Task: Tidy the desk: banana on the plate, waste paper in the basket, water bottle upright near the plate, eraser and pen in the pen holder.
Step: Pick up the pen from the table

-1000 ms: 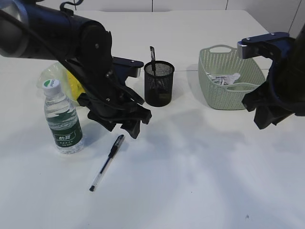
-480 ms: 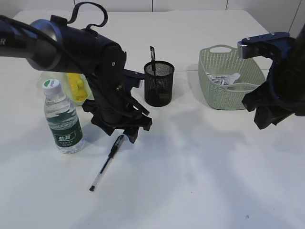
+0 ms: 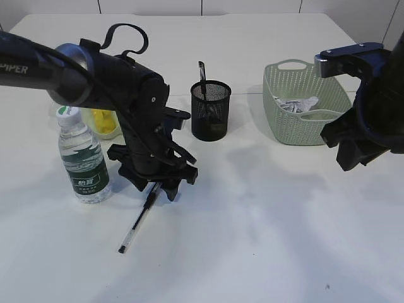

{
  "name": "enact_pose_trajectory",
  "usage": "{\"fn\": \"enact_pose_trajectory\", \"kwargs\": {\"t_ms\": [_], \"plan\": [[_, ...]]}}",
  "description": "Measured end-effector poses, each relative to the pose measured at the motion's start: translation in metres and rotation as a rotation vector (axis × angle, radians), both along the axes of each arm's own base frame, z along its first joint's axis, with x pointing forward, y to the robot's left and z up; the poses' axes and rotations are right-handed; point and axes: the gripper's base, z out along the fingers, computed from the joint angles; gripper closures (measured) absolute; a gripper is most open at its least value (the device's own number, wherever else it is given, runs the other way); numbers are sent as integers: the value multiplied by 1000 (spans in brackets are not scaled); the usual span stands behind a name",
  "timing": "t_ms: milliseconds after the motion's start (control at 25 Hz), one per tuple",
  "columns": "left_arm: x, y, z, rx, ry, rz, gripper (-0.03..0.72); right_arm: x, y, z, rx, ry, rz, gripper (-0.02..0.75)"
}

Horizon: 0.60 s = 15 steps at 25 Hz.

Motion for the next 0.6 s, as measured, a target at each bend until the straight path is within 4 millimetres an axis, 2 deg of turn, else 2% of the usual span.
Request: {"fn": "enact_pose_trajectory", "kwargs": {"t_ms": [600], "plan": [[8,12,-7,-28,36,76,232,0,0,0,1,0,0,508]]}}
